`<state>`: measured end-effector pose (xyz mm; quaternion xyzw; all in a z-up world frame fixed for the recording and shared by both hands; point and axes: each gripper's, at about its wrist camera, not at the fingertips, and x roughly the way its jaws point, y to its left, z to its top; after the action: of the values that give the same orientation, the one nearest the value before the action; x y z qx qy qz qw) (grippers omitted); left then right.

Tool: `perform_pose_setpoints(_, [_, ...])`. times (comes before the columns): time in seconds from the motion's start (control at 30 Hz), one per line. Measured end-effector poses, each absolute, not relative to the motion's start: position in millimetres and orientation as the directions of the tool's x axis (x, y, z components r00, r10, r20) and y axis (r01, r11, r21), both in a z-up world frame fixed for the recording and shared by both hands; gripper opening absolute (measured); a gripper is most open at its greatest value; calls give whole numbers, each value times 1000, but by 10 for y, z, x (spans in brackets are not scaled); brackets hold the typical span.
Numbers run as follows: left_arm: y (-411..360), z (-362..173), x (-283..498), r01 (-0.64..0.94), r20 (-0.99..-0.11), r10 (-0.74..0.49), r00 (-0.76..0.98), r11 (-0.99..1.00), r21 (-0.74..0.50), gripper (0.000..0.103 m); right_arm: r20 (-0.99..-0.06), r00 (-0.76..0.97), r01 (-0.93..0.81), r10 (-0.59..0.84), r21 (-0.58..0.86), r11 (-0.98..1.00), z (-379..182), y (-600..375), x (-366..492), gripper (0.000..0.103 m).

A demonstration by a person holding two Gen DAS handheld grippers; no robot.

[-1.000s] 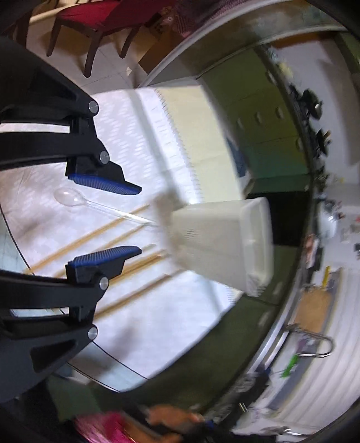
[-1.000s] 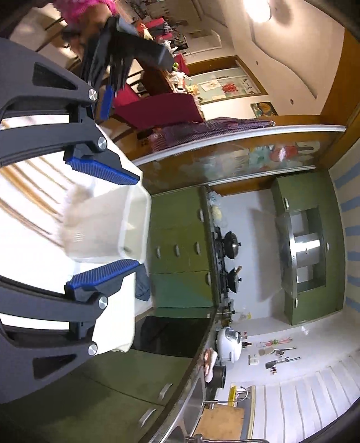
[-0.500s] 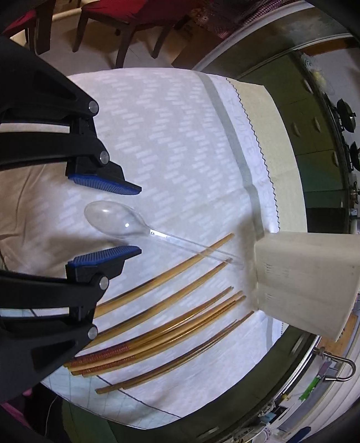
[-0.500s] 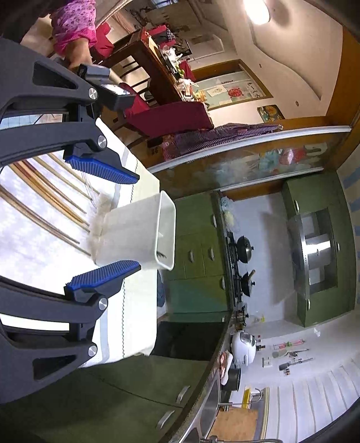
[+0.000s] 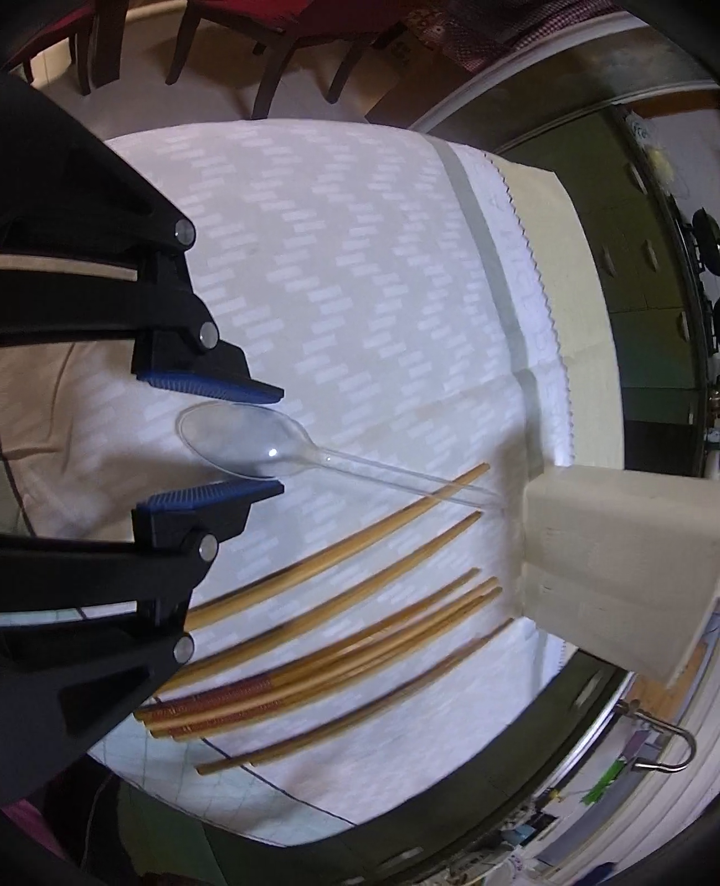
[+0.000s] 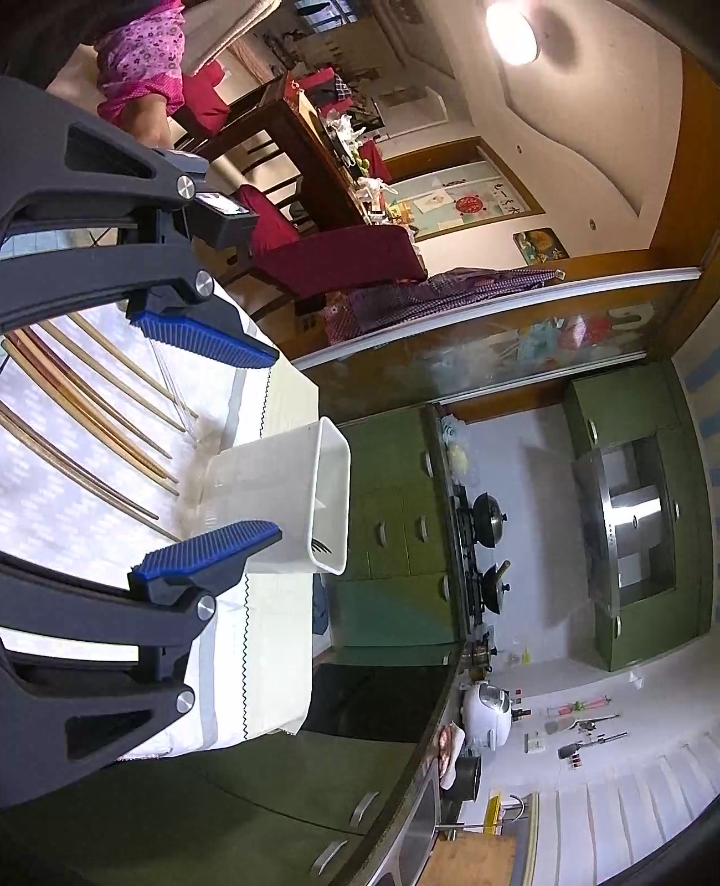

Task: Organize utensils
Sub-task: 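Carry the clear spoon with the left gripper toward the white holder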

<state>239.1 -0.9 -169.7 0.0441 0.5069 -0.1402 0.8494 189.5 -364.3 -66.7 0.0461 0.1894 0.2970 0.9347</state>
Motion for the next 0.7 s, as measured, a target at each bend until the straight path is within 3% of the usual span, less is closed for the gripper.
perform_pose_setpoints(0.43, [12, -754, 2373, 280, -768, -244, 592, 956, -88, 23, -309, 742, -554, 595, 219, 803, -701, -3737, 1839, 57])
perform_pose_setpoints(0.7, [23, -1022, 2455, 254, -808, -228, 543, 962, -100, 23, -308, 743, -555, 594, 213, 804, -692, -3811, 1827, 57])
